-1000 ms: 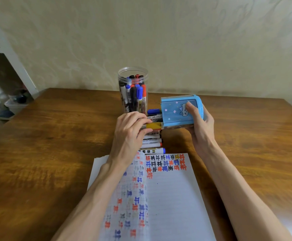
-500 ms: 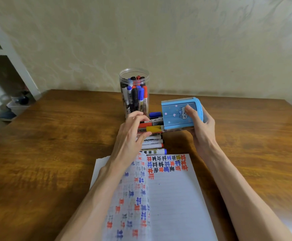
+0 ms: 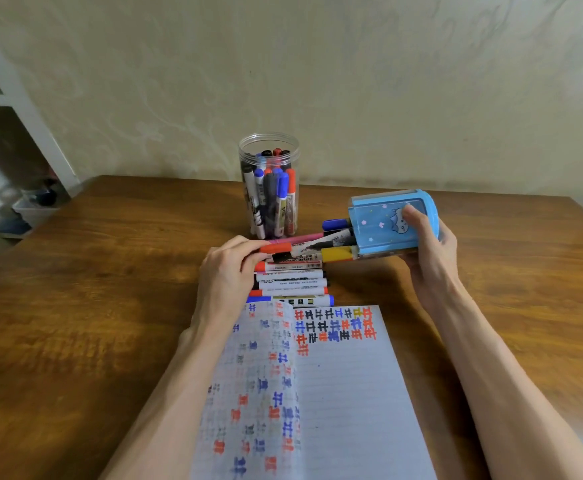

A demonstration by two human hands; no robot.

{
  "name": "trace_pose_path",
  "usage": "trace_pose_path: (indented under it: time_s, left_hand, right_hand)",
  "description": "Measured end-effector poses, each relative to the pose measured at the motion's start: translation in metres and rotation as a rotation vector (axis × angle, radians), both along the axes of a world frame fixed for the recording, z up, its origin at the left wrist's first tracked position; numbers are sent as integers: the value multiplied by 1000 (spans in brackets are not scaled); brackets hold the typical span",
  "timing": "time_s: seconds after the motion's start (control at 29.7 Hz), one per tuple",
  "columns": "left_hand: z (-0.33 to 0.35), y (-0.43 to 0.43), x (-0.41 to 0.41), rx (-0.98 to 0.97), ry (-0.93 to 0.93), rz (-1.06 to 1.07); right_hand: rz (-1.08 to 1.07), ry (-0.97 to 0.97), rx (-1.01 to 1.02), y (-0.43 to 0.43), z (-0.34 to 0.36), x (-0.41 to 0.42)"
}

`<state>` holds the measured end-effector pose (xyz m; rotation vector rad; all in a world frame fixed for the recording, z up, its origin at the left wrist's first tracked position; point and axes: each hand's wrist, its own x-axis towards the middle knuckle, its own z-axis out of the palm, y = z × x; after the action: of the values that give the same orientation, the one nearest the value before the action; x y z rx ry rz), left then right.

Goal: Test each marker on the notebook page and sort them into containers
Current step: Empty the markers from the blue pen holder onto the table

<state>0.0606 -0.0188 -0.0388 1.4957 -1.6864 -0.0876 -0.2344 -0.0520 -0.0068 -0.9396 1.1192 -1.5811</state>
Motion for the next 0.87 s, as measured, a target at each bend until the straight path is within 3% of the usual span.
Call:
trace_pose_path:
  time_s: [0.24, 0.44, 0.77, 0.87]
  left_hand:
    - [-5, -3, 2, 86, -144, 92]
    - [-4, -2, -2, 95, -128, 87]
    - [-5, -4, -7, 103, -157, 29]
    - [-2, -4, -8, 59, -85, 50]
  right_hand:
    - [-61, 0, -8, 1, 5, -5]
    - [-171, -49, -24, 4, 9, -11]
    - [-71, -16, 15, 5, 6, 4]
    - [-74, 15, 18, 5, 4, 8]
